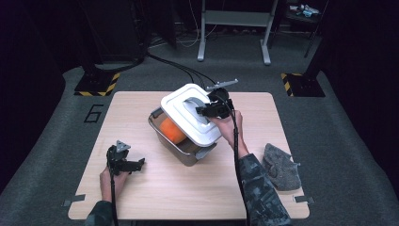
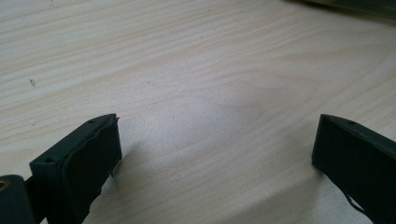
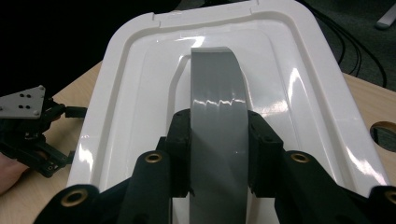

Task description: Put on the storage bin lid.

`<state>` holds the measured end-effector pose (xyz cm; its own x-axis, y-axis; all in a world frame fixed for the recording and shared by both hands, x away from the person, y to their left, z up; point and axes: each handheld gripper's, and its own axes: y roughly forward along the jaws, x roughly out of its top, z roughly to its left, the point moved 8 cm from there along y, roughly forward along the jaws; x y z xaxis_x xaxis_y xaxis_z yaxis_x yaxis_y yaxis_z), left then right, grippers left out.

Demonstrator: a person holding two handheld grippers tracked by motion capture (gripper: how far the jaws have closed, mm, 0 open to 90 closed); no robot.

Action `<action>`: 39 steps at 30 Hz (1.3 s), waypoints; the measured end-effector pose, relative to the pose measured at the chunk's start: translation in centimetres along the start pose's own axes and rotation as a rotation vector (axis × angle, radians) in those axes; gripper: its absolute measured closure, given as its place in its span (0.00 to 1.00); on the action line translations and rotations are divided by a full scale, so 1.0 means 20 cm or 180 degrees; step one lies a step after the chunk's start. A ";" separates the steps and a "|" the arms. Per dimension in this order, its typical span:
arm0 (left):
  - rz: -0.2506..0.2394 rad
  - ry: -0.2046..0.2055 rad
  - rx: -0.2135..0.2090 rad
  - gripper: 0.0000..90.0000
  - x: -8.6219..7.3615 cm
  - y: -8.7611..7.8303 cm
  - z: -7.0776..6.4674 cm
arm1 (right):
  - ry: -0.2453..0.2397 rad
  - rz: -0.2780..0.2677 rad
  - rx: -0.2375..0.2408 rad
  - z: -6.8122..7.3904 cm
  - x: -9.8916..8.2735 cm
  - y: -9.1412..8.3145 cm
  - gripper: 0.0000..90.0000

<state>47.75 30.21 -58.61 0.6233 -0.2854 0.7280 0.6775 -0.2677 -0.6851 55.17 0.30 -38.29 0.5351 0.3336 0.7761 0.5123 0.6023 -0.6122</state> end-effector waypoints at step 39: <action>-0.0022 -0.0014 0.0002 0.01 0.00 0.00 0.00 | -0.0073 0.0339 0.0006 0.17 -0.11 0.26 0.74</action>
<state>47.82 30.18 -58.59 0.6204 -0.2796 0.7328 0.6820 -0.2691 -0.6801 54.41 5.08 -42.72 0.5709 0.4122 0.7100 0.4522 0.5639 -0.6910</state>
